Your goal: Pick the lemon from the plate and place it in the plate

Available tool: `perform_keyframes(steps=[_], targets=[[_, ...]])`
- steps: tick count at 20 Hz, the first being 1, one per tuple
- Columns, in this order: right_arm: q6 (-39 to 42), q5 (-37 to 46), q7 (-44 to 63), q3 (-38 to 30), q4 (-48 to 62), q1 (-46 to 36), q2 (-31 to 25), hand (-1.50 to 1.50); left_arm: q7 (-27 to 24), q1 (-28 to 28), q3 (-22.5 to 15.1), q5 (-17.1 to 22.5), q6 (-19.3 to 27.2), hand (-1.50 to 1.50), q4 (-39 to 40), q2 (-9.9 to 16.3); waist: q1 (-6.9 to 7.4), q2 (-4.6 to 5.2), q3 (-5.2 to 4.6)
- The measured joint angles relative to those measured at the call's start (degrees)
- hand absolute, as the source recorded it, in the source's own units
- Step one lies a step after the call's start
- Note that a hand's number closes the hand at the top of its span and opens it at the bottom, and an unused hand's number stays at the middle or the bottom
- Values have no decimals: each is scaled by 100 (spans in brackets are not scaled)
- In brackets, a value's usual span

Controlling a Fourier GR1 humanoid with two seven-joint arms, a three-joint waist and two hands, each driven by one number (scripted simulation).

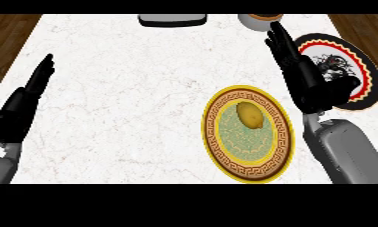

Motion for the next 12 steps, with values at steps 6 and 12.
perform_keyframes(steps=[6, 12], targets=[[370, -1415, 17, -756, -240, 209, 560, -150, -148, 296, 73, -141, 211, 0, 31, -140, 195, 119, 34], [-594, -556, -1091, -1010, -384, 1097, 727, -150, -282, 853, 32, -131, 309, 0, 41, -362, 160, 124, 29]])
